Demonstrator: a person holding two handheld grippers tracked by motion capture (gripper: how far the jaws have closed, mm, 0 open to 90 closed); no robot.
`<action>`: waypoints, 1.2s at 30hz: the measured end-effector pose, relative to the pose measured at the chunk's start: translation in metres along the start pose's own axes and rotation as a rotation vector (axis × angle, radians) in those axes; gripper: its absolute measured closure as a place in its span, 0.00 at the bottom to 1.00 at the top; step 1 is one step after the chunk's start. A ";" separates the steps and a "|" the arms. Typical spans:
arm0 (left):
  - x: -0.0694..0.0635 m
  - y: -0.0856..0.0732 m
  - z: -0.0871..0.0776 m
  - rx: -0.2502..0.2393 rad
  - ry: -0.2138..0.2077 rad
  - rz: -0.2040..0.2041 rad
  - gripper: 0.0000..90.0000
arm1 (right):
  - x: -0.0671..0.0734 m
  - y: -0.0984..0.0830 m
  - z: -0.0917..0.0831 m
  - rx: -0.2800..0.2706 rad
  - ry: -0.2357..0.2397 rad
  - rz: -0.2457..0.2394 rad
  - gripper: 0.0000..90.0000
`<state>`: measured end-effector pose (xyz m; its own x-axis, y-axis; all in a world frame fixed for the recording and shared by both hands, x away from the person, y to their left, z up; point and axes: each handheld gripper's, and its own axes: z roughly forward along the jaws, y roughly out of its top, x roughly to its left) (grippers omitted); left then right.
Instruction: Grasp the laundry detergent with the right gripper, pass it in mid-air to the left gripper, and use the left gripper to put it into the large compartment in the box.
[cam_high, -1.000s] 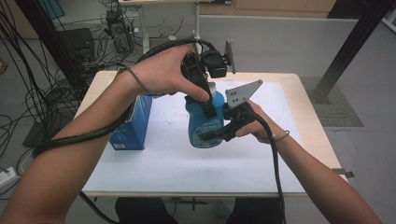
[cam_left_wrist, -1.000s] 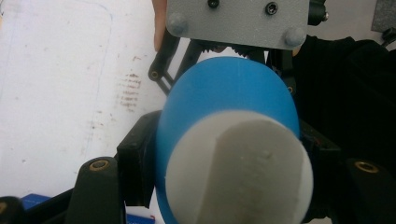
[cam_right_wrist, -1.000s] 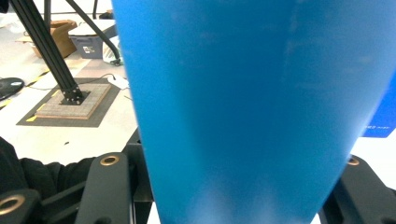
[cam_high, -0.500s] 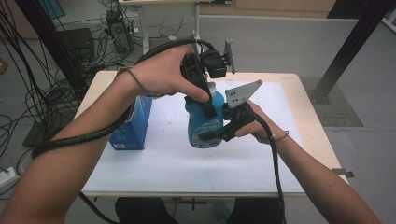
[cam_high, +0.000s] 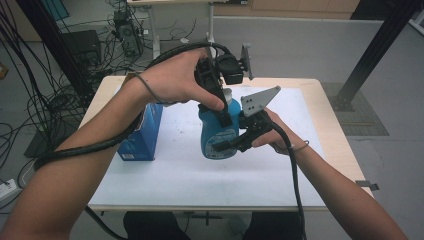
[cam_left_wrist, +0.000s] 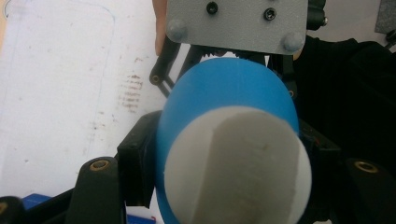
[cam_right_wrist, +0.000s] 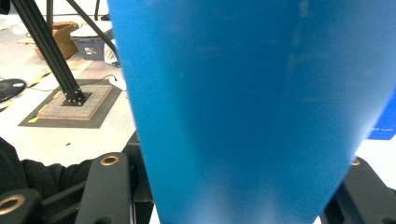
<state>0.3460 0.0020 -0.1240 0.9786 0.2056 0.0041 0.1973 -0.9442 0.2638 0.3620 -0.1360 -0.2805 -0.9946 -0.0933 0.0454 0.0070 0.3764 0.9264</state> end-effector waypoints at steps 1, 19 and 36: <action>0.000 0.000 0.000 0.000 -0.001 -0.001 0.41 | 0.000 0.000 0.000 0.000 -0.001 0.000 0.47; 0.000 -0.001 0.000 0.009 -0.007 -0.012 0.41 | 0.000 0.001 0.002 0.007 0.008 -0.001 0.47; 0.001 -0.001 0.000 0.017 -0.010 -0.015 0.41 | 0.000 0.001 0.002 0.008 0.012 -0.001 0.47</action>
<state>0.3464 0.0029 -0.1246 0.9761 0.2172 -0.0095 0.2128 -0.9452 0.2475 0.3622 -0.1336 -0.2805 -0.9933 -0.1043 0.0490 0.0053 0.3837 0.9234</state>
